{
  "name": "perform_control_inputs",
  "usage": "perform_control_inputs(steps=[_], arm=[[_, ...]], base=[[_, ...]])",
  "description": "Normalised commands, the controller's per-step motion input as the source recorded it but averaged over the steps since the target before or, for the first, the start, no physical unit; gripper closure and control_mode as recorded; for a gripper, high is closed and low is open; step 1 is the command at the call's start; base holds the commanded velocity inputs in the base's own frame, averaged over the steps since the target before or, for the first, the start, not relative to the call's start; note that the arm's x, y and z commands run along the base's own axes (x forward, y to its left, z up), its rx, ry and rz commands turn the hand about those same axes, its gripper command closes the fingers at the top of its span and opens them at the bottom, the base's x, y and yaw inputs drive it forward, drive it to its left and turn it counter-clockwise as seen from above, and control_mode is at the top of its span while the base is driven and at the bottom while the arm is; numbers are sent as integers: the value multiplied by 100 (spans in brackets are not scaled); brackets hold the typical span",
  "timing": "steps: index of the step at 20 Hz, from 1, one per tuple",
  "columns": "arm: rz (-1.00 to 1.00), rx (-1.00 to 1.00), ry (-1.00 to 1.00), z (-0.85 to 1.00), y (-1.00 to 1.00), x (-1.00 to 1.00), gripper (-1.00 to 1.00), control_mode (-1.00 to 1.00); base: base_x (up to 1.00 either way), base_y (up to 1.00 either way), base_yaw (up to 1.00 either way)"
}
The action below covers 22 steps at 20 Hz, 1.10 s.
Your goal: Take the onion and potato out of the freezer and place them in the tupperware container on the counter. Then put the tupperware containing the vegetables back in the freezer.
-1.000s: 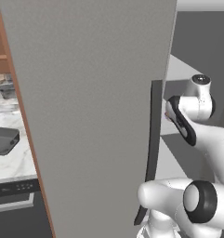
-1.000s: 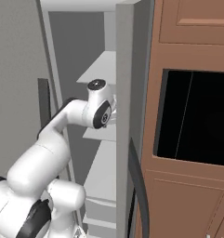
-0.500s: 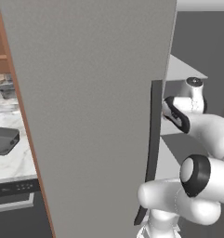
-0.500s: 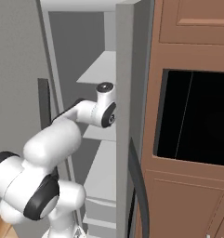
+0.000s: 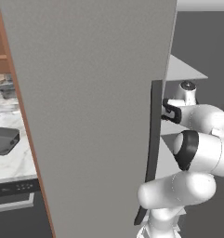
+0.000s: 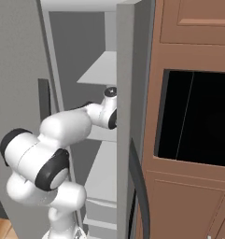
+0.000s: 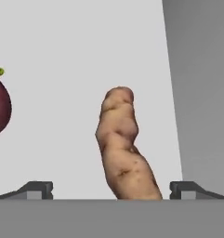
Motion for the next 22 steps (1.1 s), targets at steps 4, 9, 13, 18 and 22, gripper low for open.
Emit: perform_control_inputs(steps=[4,9,13,18,22], arm=[[0,0,0,-23,-24,37,-100,-100],[0,1,0,-23,-24,30,-100,-100],[0,2,0,-26,-21,27,-100,-100],[0,1,0,-25,-16,13,100,-100],[0,6,7,-22,-1,-1,100,-100]], base=[[0,0,0],[0,0,0],[0,0,0],[0,0,0],[0,0,0]])
